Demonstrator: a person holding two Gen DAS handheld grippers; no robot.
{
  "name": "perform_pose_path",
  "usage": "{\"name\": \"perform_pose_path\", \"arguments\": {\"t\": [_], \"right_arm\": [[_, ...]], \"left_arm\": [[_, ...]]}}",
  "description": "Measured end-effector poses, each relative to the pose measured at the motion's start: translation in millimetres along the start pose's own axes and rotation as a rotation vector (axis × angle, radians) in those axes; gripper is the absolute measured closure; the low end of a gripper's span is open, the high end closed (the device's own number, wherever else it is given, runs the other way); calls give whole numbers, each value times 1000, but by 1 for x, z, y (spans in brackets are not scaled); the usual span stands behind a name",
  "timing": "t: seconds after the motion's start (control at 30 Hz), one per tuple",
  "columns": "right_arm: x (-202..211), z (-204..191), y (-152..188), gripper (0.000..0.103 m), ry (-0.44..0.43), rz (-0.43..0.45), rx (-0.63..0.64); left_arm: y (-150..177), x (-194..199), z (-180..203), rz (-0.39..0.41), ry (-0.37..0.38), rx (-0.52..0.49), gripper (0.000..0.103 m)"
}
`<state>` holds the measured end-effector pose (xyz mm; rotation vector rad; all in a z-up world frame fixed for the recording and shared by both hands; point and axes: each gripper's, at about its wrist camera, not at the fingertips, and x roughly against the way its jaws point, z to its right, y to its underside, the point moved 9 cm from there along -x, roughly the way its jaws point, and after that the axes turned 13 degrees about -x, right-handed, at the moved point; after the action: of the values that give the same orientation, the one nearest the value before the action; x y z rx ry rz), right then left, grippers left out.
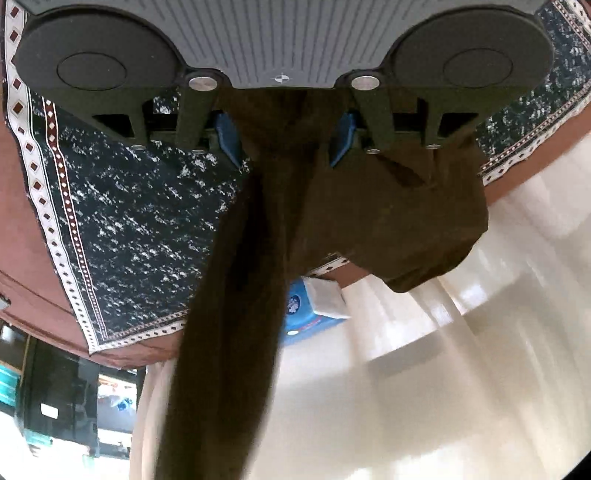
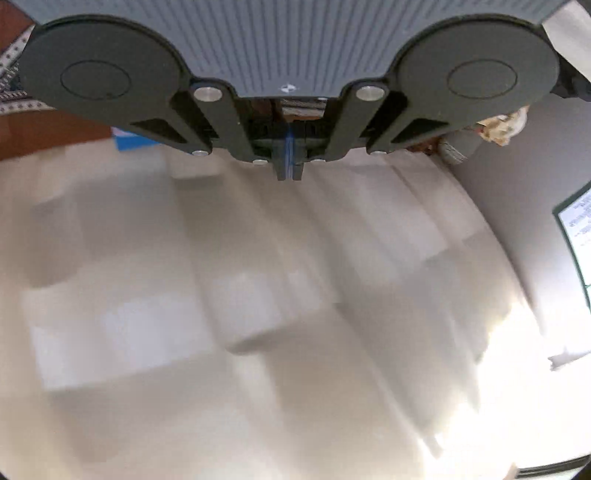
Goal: Fold clothes
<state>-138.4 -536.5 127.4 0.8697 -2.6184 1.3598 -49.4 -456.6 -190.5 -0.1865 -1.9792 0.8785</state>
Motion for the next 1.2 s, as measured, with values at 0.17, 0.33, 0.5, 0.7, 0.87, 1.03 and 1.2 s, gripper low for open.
{"name": "perform_pose_path", "arguments": {"t": [0.17, 0.33, 0.5, 0.7, 0.87, 1.03, 1.2], "right_arm": [[3, -24, 5, 103, 29, -3, 56], [-4, 11, 57, 101, 142, -83, 5], [-38, 97, 160, 87, 358, -260, -158], [-71, 142, 277, 72, 430, -467, -364], [-78, 146, 306, 50, 466, -484, -391], [-98, 156, 311, 50, 487, -475, -452], [-103, 156, 309, 94, 443, -486, -539]], "left_arm": [[2, 4, -30, 26, 58, 144, 103], [9, 9, -48, 30, 64, 108, 103], [16, 13, -44, 15, 124, 115, 81], [21, 17, -23, 16, 173, 21, 64], [30, 14, -22, -8, 175, 33, 63], [32, 14, -20, -12, 177, 10, 58], [30, 15, -18, 1, 175, -24, 55]]}}
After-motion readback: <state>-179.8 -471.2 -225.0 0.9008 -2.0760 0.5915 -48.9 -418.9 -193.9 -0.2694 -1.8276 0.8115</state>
